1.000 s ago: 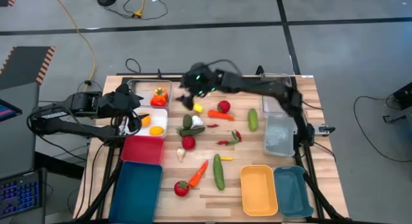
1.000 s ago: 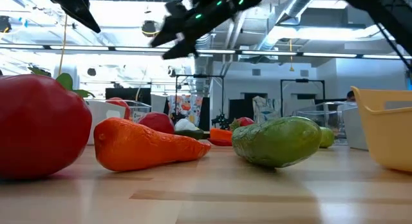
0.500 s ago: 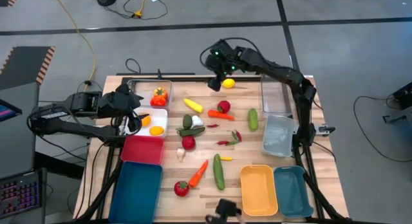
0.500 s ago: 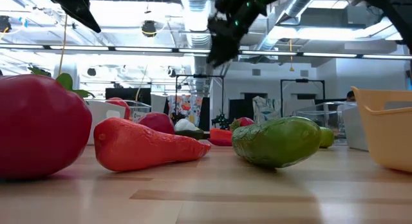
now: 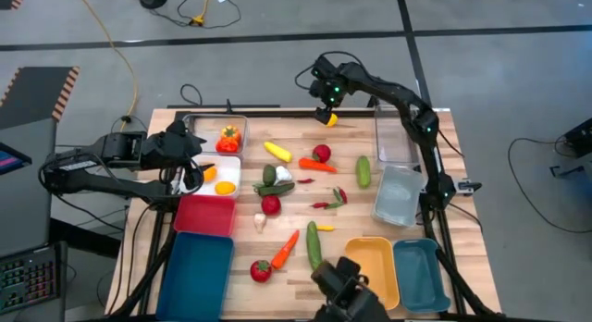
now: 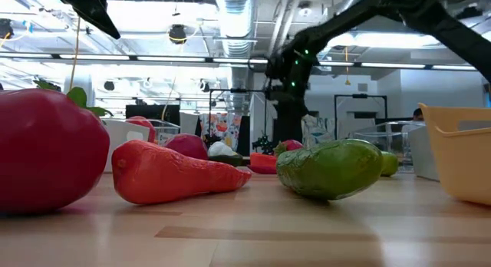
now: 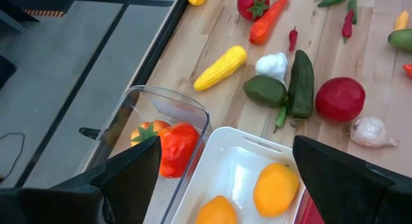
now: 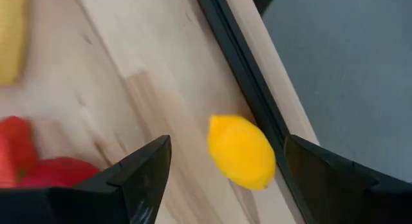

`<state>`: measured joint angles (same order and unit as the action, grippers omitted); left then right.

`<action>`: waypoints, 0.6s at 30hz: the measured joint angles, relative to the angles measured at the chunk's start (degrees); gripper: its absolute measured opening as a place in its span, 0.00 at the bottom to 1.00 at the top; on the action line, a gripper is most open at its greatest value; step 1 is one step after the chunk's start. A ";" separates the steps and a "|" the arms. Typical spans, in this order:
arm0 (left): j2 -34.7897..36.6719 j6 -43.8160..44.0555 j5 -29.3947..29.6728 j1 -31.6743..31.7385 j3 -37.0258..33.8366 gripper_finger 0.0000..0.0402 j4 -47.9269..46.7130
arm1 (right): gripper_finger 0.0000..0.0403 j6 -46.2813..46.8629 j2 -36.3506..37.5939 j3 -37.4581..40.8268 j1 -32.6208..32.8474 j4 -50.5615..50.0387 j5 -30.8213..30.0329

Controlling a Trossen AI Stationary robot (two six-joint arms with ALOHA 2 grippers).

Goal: Sort produce into baskets
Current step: Put the yellow lemon into the white bin

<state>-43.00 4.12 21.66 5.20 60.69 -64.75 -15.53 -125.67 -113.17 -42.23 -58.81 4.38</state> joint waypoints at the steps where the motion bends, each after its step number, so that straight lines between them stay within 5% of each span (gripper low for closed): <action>1: -0.01 0.00 0.01 0.01 0.00 0.84 0.00 | 0.81 0.03 -0.46 -0.02 -0.51 -0.41 0.00; 18: -0.13 -0.90 0.12 -0.01 0.00 0.84 0.00 | 0.81 3.47 -6.86 -3.43 -2.35 -7.17 -1.91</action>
<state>-43.13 3.22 21.78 5.19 60.69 -64.75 -12.06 -132.53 -116.60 -44.58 -65.98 2.46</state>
